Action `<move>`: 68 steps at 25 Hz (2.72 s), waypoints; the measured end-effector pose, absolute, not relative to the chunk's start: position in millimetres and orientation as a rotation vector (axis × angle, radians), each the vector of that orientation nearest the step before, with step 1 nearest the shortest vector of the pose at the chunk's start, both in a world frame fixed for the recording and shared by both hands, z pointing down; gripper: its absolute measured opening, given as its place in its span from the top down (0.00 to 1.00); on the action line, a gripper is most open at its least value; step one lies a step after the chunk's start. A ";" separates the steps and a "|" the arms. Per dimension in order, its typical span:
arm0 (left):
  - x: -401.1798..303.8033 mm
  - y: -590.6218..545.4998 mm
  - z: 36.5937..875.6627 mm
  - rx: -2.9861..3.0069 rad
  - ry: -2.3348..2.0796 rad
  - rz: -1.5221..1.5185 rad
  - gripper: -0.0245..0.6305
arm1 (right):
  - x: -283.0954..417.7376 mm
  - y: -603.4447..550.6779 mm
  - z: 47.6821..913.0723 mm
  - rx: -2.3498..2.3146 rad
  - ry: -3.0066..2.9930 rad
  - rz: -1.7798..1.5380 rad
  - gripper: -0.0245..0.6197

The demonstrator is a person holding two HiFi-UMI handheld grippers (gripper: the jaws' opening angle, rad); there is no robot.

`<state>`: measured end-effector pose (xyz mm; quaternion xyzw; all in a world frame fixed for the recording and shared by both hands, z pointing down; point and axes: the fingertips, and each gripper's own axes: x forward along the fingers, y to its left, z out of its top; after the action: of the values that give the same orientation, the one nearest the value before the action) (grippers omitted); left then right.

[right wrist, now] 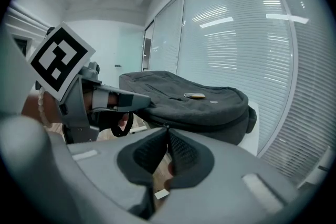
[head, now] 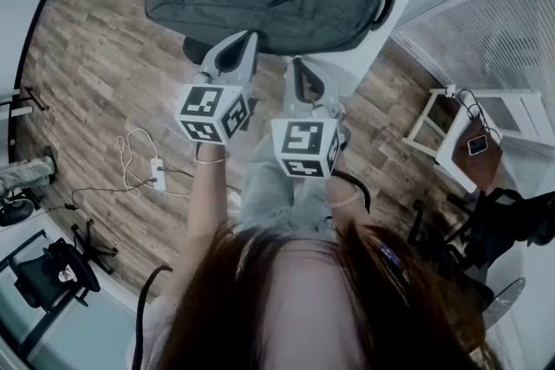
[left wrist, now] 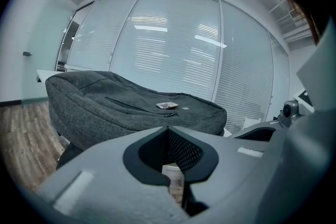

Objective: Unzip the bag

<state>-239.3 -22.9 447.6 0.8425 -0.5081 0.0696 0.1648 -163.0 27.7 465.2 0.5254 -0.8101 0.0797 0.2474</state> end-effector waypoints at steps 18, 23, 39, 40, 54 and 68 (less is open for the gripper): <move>-238.2 -22.2 449.0 2.368 -1.514 0.206 0.96 | -133.8 27.7 460.5 1.344 -2.186 0.212 0.95; -238.5 -21.7 449.3 2.351 -1.533 0.203 0.96 | -128.1 26.9 460.4 1.320 -2.193 0.195 0.95; -238.5 -21.7 451.0 2.338 -1.590 0.172 0.96 | -85.2 10.0 458.0 1.295 -2.221 0.133 0.95; -238.5 -21.5 450.9 2.336 -1.594 0.169 0.96 | -83.5 9.5 457.6 1.294 -2.223 0.128 0.95; -239.0 -21.1 450.6 2.333 -1.605 0.172 0.96 | -61.0 -5.5 450.7 1.344 -2.202 0.086 0.95; -238.0 -18.6 451.4 2.344 -1.602 0.179 0.96 | -30.3 -26.0 442.3 1.359 -2.173 0.020 0.95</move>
<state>-238.0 -18.6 451.4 0.8148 -0.5571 0.0622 0.1478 -30.3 -26.0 442.3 0.5082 -0.8127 0.0074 0.2850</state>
